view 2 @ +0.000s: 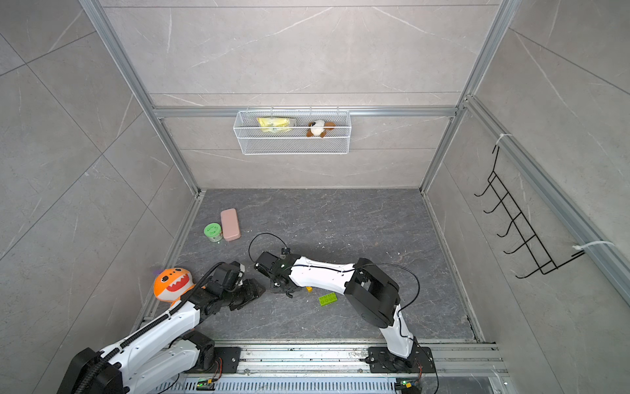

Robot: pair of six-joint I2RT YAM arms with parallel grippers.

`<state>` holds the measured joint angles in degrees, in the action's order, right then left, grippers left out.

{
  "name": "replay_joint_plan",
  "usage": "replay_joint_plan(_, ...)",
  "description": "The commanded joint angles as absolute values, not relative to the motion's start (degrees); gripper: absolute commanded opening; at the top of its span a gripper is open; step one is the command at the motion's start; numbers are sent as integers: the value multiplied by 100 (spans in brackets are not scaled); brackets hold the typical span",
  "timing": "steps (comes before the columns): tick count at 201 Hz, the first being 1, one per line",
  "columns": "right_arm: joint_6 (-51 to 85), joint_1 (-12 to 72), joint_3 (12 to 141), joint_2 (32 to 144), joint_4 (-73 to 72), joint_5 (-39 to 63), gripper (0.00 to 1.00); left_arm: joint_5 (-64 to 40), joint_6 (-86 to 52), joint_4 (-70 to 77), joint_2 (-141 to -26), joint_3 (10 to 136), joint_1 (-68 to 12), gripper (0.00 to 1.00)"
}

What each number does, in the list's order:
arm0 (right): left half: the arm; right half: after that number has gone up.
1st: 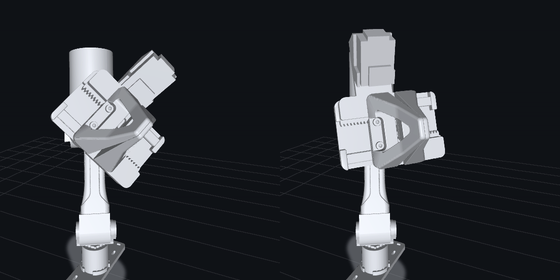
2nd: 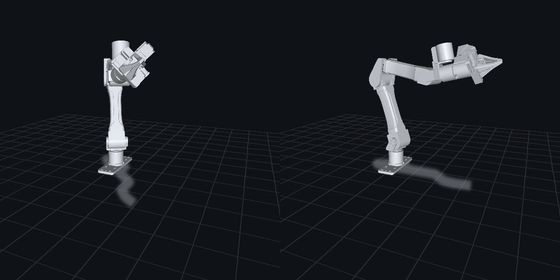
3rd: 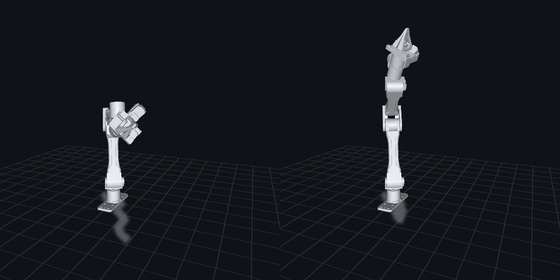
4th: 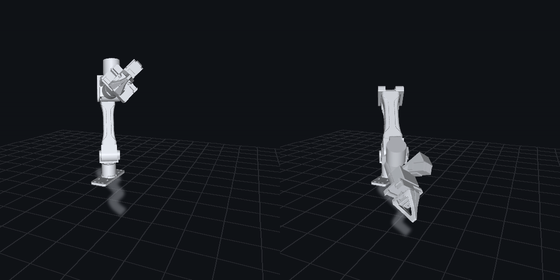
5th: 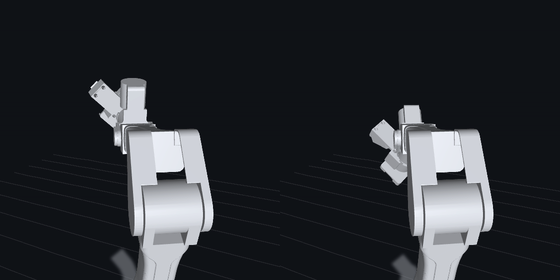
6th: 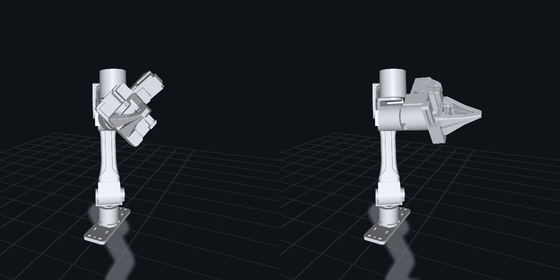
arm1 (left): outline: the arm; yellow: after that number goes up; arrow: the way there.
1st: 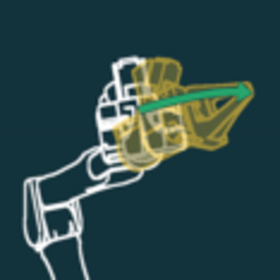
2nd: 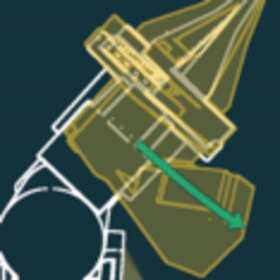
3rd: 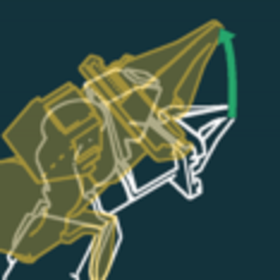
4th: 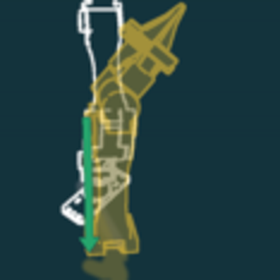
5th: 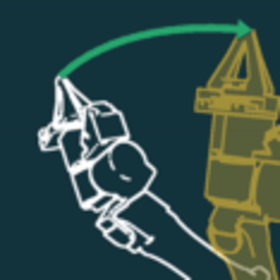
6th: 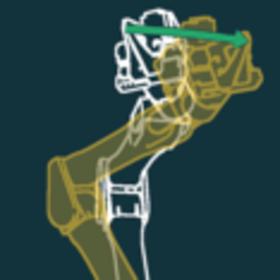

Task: Assemble the number 5 with lego
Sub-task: Assemble the lego brick with the lego brick.

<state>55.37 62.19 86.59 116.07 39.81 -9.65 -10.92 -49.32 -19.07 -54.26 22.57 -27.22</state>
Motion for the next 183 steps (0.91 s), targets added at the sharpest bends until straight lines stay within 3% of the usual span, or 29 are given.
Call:
replay_joint_plan(1,5798,6284,8776,11855,4386,-1118,18,-1188,-4812,-2102,-5319,2233,-2680,59)
replay_joint_plan(183,5803,6492,9132,12410,4861,-1345,17,-1263,-4643,-2294,-5115,2187,-2495,59)
